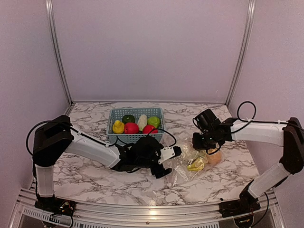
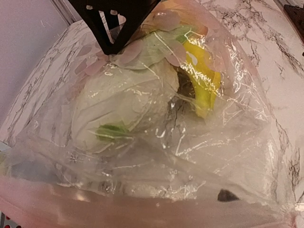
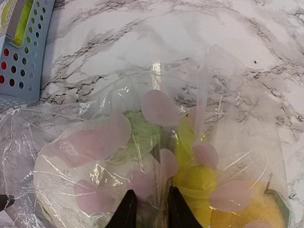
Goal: Open the zip-top bag and remove the fake food
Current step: Pick up the fake vegetable from the zipper food storage bag.
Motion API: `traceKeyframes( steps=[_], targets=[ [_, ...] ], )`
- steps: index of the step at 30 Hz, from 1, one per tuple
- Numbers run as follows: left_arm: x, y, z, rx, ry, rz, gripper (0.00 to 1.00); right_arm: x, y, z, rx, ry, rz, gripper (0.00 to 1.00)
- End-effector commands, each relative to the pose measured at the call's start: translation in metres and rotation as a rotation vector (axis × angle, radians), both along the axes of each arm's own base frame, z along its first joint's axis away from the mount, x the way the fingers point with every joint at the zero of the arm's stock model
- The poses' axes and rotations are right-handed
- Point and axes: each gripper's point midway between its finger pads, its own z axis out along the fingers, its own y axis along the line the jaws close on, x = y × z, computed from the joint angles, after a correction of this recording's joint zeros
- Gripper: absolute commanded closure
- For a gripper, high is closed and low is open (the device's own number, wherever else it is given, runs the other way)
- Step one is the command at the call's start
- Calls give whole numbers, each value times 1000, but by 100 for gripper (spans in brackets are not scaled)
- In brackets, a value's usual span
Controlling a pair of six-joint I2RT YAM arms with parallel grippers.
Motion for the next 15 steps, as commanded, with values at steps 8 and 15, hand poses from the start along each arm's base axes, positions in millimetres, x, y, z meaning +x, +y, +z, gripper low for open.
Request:
traceKeyframes(
  steps=[8,15],
  targets=[
    [11,-26,20,-65,-67,-29,9,-14,-3,-13,-34,64,23,78],
    [21,-43,9,-41,-89,-37,10,-17,-5,-15,-32,71,19,78]
  ],
)
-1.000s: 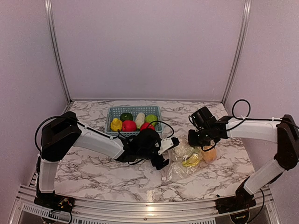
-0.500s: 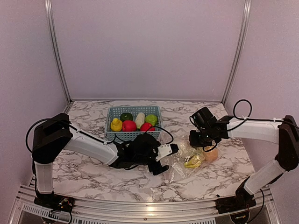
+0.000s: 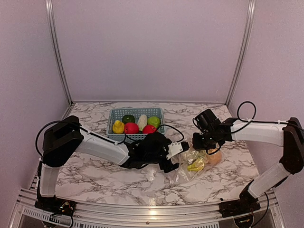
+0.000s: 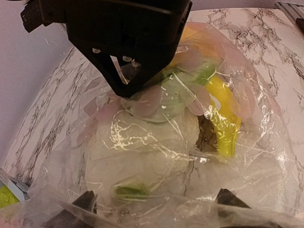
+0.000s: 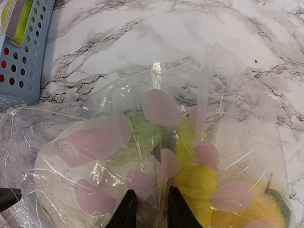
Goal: Open the zip-top bag and remove the fake food
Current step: Pick up the fake vegetable from the zipper food storage bag.
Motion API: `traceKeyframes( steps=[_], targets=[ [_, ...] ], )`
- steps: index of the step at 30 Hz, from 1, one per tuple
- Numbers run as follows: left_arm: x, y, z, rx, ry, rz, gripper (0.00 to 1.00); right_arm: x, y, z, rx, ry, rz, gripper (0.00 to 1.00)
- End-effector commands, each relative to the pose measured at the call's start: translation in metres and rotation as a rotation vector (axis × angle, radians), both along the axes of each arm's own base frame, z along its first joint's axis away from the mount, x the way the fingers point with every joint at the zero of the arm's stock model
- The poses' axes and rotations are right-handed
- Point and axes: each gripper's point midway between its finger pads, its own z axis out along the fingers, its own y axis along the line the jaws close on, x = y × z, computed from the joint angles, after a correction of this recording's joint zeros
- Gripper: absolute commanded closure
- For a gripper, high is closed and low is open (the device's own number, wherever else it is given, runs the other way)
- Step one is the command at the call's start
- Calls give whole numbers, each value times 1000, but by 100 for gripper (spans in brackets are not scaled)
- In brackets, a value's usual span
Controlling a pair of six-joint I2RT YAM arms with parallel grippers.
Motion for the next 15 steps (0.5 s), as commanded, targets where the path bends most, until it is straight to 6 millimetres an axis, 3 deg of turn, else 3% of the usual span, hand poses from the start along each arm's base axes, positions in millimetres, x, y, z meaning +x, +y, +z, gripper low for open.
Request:
traceKeyframes(
  steps=[1,15],
  targets=[
    [7,-12,-11,23,-20,-13,10,-16,-5,-14,-35,66,17,78],
    [26,-27,-26,42,-11,29,8,-17,-4,-11,-26,64,24,78]
  ],
)
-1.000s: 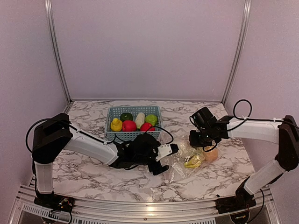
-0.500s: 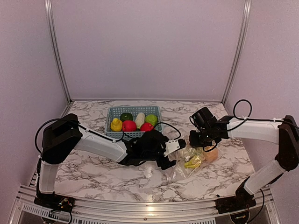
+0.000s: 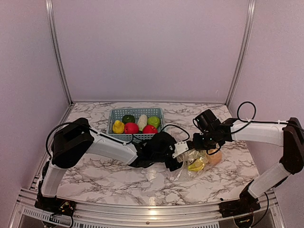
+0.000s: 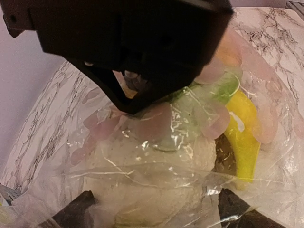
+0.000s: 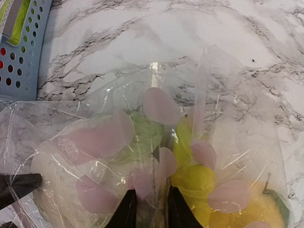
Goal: Open the zip-top bag and remove the fake food
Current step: Pick up the fake vegetable from the zipper food storage bag.
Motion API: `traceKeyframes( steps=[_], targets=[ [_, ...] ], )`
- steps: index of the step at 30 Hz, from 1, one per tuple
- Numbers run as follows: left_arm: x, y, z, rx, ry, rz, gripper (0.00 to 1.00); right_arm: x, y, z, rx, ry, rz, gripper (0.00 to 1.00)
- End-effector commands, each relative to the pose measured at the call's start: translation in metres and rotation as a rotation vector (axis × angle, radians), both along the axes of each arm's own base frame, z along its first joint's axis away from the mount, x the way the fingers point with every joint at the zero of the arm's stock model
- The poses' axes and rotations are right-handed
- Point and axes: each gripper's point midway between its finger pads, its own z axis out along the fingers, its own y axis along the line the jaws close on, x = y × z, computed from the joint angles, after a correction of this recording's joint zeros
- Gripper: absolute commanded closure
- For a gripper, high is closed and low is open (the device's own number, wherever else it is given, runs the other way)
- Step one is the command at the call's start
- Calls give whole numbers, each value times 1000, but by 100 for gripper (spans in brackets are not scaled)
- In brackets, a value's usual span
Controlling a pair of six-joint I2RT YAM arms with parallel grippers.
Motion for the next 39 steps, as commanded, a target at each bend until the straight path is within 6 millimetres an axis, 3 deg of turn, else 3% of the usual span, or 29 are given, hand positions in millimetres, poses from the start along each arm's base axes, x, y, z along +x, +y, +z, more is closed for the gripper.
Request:
traceKeyframes(
  steps=[1,8,21,30,39],
  targets=[
    [6,-2,-17,46,18,11,8,-16,-4,-9,-25,61,24,78],
    [14,5,-22,76,26,73,10,-16,-3,-10,-26,63,24,74],
    [0,65,-20,92,76,155,5,-21,-8,-16,-36,71,19,73],
    [-2,47,14,12,64,95,5,-18,-5,-16,-28,67,26,73],
    [0,30,16,-9,77,67,5,-18,-4,-17,-25,69,27,74]
  ],
)
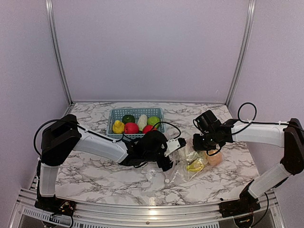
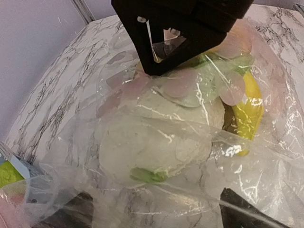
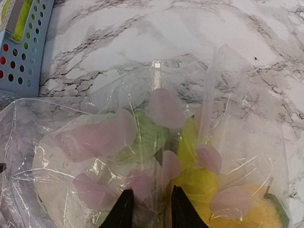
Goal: Open the zip-top bag and remove the fake food
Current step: Pick up the fake vegetable from the zipper food storage bag.
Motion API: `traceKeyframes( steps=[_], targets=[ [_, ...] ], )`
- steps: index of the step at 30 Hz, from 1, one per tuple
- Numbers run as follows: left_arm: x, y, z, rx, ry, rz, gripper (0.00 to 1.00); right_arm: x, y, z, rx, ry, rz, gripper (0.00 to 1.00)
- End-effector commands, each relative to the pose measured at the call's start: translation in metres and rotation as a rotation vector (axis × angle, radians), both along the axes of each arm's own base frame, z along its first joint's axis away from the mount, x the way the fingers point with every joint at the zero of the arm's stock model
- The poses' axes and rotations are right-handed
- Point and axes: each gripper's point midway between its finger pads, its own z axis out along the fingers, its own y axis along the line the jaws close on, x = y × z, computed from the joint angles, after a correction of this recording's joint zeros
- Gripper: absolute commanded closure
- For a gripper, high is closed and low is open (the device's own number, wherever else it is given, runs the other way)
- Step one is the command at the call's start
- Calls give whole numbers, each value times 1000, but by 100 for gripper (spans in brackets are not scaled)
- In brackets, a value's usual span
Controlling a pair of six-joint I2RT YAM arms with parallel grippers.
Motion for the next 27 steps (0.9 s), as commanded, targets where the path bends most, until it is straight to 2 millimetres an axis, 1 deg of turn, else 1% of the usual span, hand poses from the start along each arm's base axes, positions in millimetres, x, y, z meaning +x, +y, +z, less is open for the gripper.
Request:
traceKeyframes(
  steps=[1,3,5,11,19,27],
  targets=[
    [4,-13,14,-39,0,-16,5,-14,-5,-16,-35,69,18,73],
    [7,-18,14,-34,-4,-18,5,-15,-5,-16,-37,71,20,73],
    [9,-22,7,-17,-1,-18,6,-15,-5,-15,-38,71,19,73],
    [13,-31,0,11,-9,-32,8,-16,-6,-14,-36,68,16,73],
    [13,-27,-14,65,-21,-39,6,-18,-9,-14,-38,68,11,73],
    [18,-32,-24,102,-41,-51,7,-20,-10,-13,-40,67,11,73]
  ],
)
